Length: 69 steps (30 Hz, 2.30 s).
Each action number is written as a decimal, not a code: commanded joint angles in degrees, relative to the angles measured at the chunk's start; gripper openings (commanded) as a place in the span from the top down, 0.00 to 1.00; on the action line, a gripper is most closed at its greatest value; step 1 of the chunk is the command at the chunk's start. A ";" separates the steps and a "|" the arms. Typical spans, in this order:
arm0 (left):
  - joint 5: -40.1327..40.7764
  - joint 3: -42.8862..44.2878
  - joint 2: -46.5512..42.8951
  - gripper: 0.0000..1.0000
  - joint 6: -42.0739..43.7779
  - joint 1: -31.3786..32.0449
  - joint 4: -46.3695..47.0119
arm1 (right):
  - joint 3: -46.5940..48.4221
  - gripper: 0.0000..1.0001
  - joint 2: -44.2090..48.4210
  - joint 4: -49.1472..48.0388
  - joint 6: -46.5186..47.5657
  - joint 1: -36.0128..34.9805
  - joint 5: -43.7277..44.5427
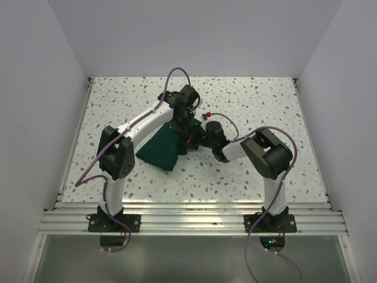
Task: Prepare the surgical pack
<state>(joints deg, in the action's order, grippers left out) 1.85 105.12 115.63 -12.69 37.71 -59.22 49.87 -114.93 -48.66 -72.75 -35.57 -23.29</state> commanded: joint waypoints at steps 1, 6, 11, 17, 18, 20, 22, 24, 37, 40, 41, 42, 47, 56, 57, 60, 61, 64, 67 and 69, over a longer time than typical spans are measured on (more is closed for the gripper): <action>-7.74 1.14 -1.47 1.00 -2.69 1.49 4.03 | 4.72 1.00 1.63 2.76 1.90 -1.52 6.31; -5.37 0.96 -1.99 1.00 -2.08 1.31 3.41 | 2.62 1.00 7.62 15.28 7.89 0.49 6.35; -2.02 0.88 -1.20 1.00 -1.11 1.05 2.18 | -1.61 1.00 9.36 15.18 6.83 4.19 -0.70; 1.32 -3.24 -0.49 0.81 1.17 1.05 3.84 | -4.51 1.00 18.06 26.41 11.74 7.62 -3.52; 0.88 -4.21 -1.19 0.74 1.26 1.05 4.55 | -4.86 1.00 19.47 28.43 12.54 8.49 -3.43; 0.53 -6.67 -2.34 0.54 1.09 1.13 6.39 | -5.13 0.99 23.78 35.28 15.95 9.64 -2.99; 0.96 -8.87 -2.96 0.46 0.65 1.40 7.27 | -5.57 0.98 26.85 39.41 17.55 10.52 -2.90; 2.89 -9.93 -3.83 0.44 0.21 2.44 7.37 | -6.09 0.98 28.18 40.75 18.87 11.48 -3.34; 18.37 -22.14 -12.44 0.38 -6.73 9.75 7.80 | -9.88 0.98 30.12 40.67 19.31 12.63 -5.89; 18.90 -24.43 -13.24 0.41 -6.91 9.66 8.15 | -10.58 0.98 30.21 39.79 18.79 12.63 -6.24; 18.81 -24.79 -13.50 0.42 -6.91 9.66 8.33 | -10.67 0.98 30.30 39.44 18.70 12.63 -6.33; 18.81 -25.22 -13.51 0.44 -6.82 9.66 8.59 | -10.84 0.98 30.21 39.35 18.52 12.63 -6.33; 17.67 -24.35 -10.88 0.50 -5.42 9.66 9.56 | -10.76 0.98 30.12 38.21 17.73 12.46 -6.86; 14.42 -20.13 -9.73 1.00 -3.66 9.22 8.68 | -7.33 0.98 26.00 32.59 13.70 8.51 -8.79; 14.15 -19.52 -9.73 1.00 -3.66 9.13 8.60 | -6.98 0.98 25.21 30.14 12.73 7.98 -9.05; 12.13 -17.50 -10.08 1.00 -3.83 8.78 7.90 | -5.84 1.00 22.13 25.83 8.34 5.96 -9.49; 11.87 -17.06 -10.34 1.00 -3.92 8.69 7.55 | -5.57 1.00 21.34 24.86 7.63 5.43 -9.41; 11.08 -15.30 -11.04 1.00 -4.36 8.17 6.93 | -4.25 1.00 18.88 22.65 5.61 3.76 -8.53; 9.15 -14.33 -12.01 1.00 -4.27 7.81 7.28 | -2.67 1.00 16.50 21.68 4.99 2.88 -7.65; 7.21 -13.72 -12.19 1.00 -3.93 7.90 7.45 | -1.97 1.00 14.58 19.67 4.29 2.53 -7.04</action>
<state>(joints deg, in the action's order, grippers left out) 12.05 88.01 106.06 -16.97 45.91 -53.10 45.10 -98.41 -23.07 -66.06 -32.42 -31.05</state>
